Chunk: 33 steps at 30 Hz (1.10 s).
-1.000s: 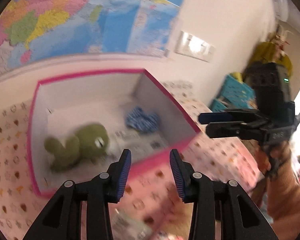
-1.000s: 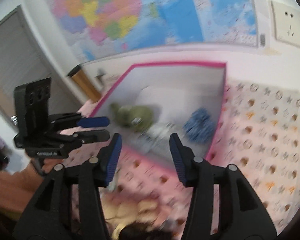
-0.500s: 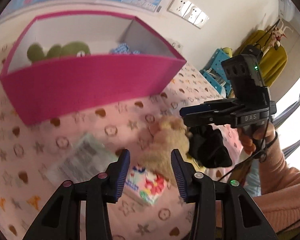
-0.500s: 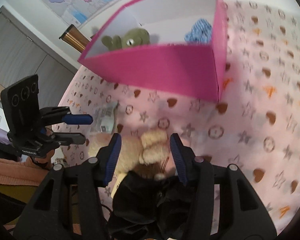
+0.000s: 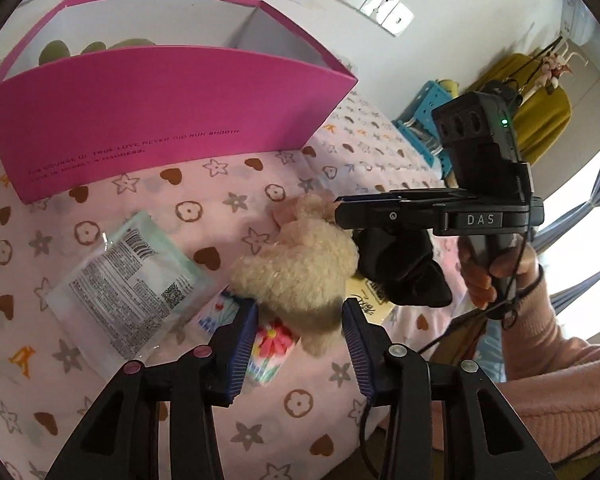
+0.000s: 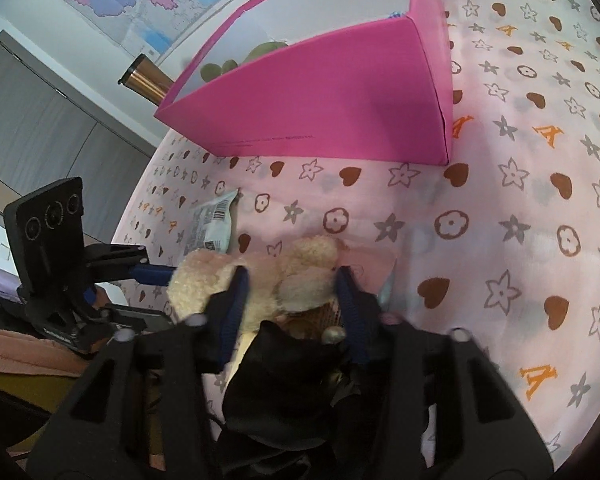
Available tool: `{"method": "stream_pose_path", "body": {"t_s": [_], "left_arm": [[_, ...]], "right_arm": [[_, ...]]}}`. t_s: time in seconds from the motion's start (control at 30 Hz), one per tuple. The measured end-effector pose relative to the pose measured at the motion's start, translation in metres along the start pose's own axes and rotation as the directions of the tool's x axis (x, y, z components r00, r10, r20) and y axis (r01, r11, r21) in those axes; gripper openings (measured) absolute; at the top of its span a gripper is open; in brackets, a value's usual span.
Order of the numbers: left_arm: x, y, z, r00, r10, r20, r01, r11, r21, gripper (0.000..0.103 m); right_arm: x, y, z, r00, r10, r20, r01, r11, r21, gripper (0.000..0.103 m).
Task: Organize soft objects
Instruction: 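Grasp the beige teddy bear on the sheet with the left gripper, then lift the teddy bear into the pink box and open the left gripper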
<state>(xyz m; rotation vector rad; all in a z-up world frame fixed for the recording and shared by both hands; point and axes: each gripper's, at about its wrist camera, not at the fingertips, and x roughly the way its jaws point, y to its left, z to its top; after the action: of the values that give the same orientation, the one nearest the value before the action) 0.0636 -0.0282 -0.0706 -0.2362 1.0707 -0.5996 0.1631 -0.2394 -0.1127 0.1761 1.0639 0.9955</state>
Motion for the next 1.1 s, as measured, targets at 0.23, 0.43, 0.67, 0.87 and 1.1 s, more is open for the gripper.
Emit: {"method": "stream_pose_path", "body": {"t_s": [0.23, 0.43, 0.67, 0.87, 1.1], "left_arm": [[0.007, -0.005, 0.004, 1.0, 0.001, 0.002, -0.001, 1.0, 0.003, 0.033], [0.0, -0.007, 0.009, 0.999, 0.0, 0.037, 0.0, 1.0, 0.01, 0.032], [-0.02, -0.013, 0.026, 0.995, -0.003, 0.098, -0.001, 0.999, 0.039, 0.032], [-0.042, -0.022, 0.054, 0.986, 0.006, 0.165, -0.022, 0.995, 0.097, 0.032], [-0.055, -0.02, 0.099, 0.972, 0.055, 0.228, -0.087, 0.988, 0.131, 0.032]], "right_arm": [[-0.004, 0.002, -0.007, 0.999, -0.019, 0.048, 0.019, 1.0, -0.001, 0.022], [-0.022, 0.012, -0.006, 0.993, -0.011, 0.114, 0.014, 1.0, -0.022, 0.019], [-0.047, 0.03, 0.008, 0.981, 0.013, 0.192, 0.001, 0.997, -0.071, 0.018], [-0.076, 0.045, 0.031, 0.957, 0.031, 0.287, 0.003, 0.993, -0.119, 0.017], [-0.096, 0.055, 0.071, 0.933, 0.029, 0.36, 0.027, 0.988, -0.15, 0.012]]}}
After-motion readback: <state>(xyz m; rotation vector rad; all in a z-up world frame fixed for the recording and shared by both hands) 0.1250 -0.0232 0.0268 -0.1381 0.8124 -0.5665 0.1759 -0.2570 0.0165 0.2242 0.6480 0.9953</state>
